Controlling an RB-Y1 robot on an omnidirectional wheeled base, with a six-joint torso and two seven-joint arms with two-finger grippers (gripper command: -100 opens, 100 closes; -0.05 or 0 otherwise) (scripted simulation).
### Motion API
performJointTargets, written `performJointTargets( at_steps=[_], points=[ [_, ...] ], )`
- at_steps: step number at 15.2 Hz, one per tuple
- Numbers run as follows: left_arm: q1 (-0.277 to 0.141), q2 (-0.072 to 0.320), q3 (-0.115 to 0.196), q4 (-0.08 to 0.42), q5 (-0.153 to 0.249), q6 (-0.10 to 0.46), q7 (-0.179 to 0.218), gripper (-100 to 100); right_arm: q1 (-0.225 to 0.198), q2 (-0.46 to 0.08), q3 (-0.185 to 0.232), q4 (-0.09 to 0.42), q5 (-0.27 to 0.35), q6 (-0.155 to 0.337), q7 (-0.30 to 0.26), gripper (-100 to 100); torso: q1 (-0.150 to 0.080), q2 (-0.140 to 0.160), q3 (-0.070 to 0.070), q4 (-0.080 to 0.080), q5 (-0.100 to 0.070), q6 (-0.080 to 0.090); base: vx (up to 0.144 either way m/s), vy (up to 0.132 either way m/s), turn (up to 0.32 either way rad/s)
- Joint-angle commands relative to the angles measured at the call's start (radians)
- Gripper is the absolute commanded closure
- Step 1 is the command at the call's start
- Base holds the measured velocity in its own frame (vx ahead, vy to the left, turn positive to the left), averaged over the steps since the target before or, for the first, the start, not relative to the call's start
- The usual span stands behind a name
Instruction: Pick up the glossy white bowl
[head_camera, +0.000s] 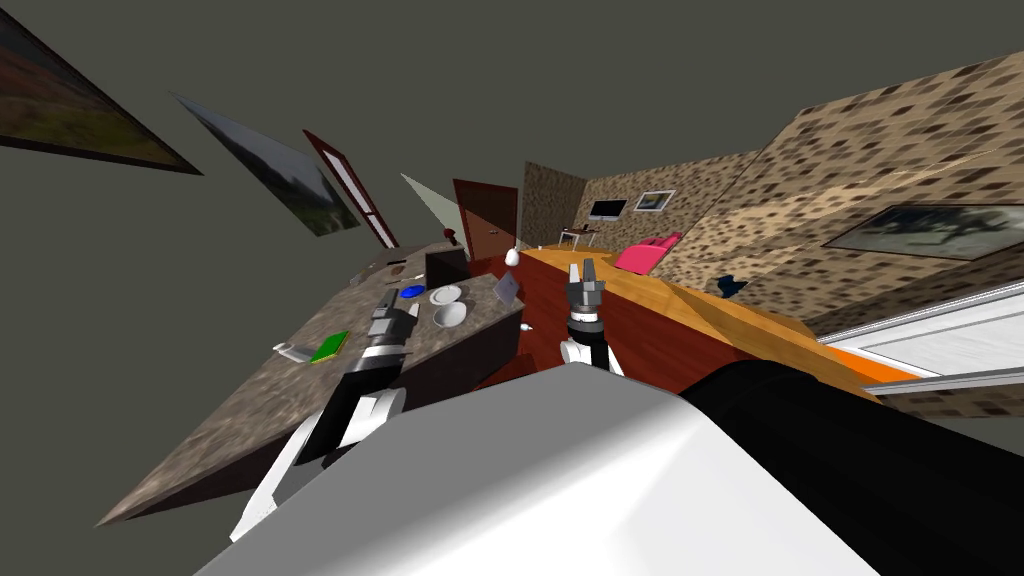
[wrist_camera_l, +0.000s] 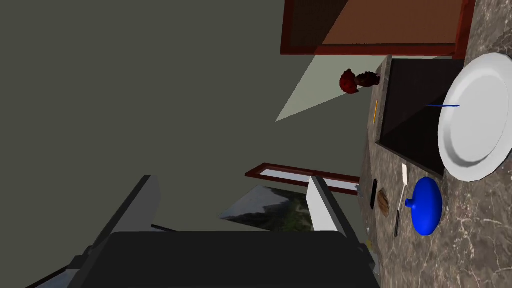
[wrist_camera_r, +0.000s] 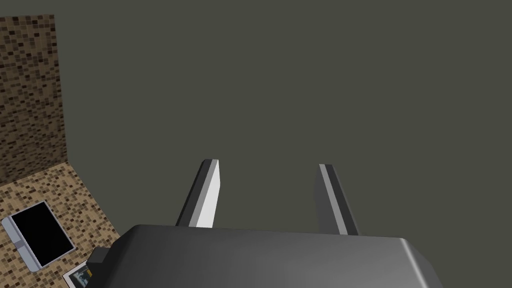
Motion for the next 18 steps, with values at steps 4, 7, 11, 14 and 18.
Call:
performJointTargets(
  at_steps=[4, 7, 11, 14, 18],
  points=[
    [0.004, 0.055, 0.023, 0.026, 0.049, 0.092, 0.034, -100, 0.0, 0.0, 0.0, 0.0, 0.0, 0.0, 0.0, 0, 0.0, 0.0, 0.0, 0.0, 0.0, 0.0, 0.017, -0.057, -0.036],
    [0.004, 0.082, 0.035, 0.037, 0.076, 0.144, 0.051, -100, 0.0, 0.0, 0.0, 0.0, 0.0, 0.0, 0.0, 0, 0.001, 0.001, 0.0, 0.0, 0.0, 0.0, 0.011, -0.043, -0.032],
    [0.006, 0.137, 0.058, 0.058, 0.133, 0.234, 0.088, -100, 0.0, 0.0, 0.0, 0.0, 0.0, 0.0, 0.0, 0, 0.001, 0.0, 0.0, 0.0, 0.0, 0.0, 0.019, -0.049, -0.036],
    [0.006, 0.165, 0.071, 0.069, 0.163, 0.287, 0.107, -100, 0.0, 0.0, 0.0, 0.0, 0.0, 0.0, 0.0, 0, 0.001, 0.0, 0.0, 0.0, 0.0, 0.0, 0.018, -0.045, -0.036],
    [0.007, 0.193, 0.083, 0.081, 0.194, 0.361, 0.126, -100, 0.0, 0.0, 0.0, 0.0, 0.0, 0.0, 0.0, 0, 0.001, 0.0, 0.0, 0.0, 0.0, 0.0, 0.021, -0.049, -0.042]
  ],
)
